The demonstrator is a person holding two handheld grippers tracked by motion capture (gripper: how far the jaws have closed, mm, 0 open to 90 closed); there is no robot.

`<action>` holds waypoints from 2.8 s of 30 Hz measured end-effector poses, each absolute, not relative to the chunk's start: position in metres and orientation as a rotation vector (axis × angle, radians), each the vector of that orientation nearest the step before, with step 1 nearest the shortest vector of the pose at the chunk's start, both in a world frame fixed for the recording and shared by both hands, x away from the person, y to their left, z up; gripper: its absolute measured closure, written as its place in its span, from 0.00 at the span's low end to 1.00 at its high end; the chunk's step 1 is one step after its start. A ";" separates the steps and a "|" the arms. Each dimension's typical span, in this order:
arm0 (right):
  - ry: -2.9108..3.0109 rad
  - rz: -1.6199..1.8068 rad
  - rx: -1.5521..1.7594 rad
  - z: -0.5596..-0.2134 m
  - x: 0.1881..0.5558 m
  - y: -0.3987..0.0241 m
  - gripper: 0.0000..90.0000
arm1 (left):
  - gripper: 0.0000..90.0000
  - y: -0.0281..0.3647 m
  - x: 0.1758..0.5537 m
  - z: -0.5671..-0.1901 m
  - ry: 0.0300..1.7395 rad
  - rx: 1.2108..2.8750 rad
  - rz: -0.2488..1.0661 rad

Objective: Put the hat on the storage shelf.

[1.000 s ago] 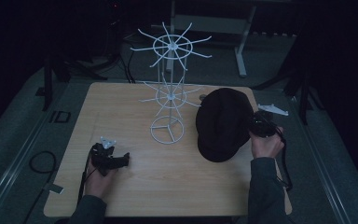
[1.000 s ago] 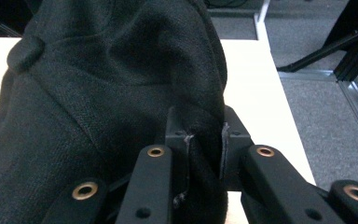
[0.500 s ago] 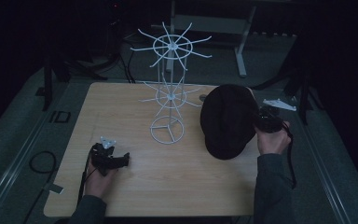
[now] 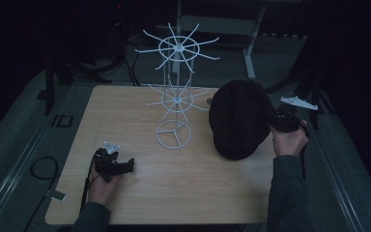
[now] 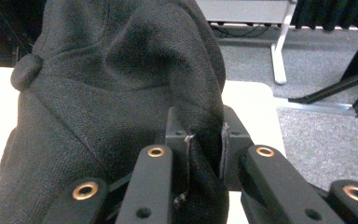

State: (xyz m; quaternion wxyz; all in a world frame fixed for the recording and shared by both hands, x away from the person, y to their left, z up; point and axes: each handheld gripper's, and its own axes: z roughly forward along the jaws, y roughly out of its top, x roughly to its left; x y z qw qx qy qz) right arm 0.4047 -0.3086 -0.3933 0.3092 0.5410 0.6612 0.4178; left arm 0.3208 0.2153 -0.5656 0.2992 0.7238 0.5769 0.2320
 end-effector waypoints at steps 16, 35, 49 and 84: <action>1.746 1.192 1.367 -0.365 0.402 -0.325 0.87 | 0.10 0.215 0.321 -0.566 1.531 1.924 0.617; 1.799 1.257 1.217 -0.327 0.392 -0.336 0.87 | 0.10 0.215 0.321 -0.566 1.531 1.922 0.617; 1.852 1.325 1.133 -0.306 0.389 -0.334 0.87 | 0.10 0.215 0.321 -0.566 1.531 1.922 0.617; 1.841 1.638 0.967 -0.279 0.378 -0.336 0.86 | 0.10 0.215 0.321 -0.566 1.531 1.922 0.617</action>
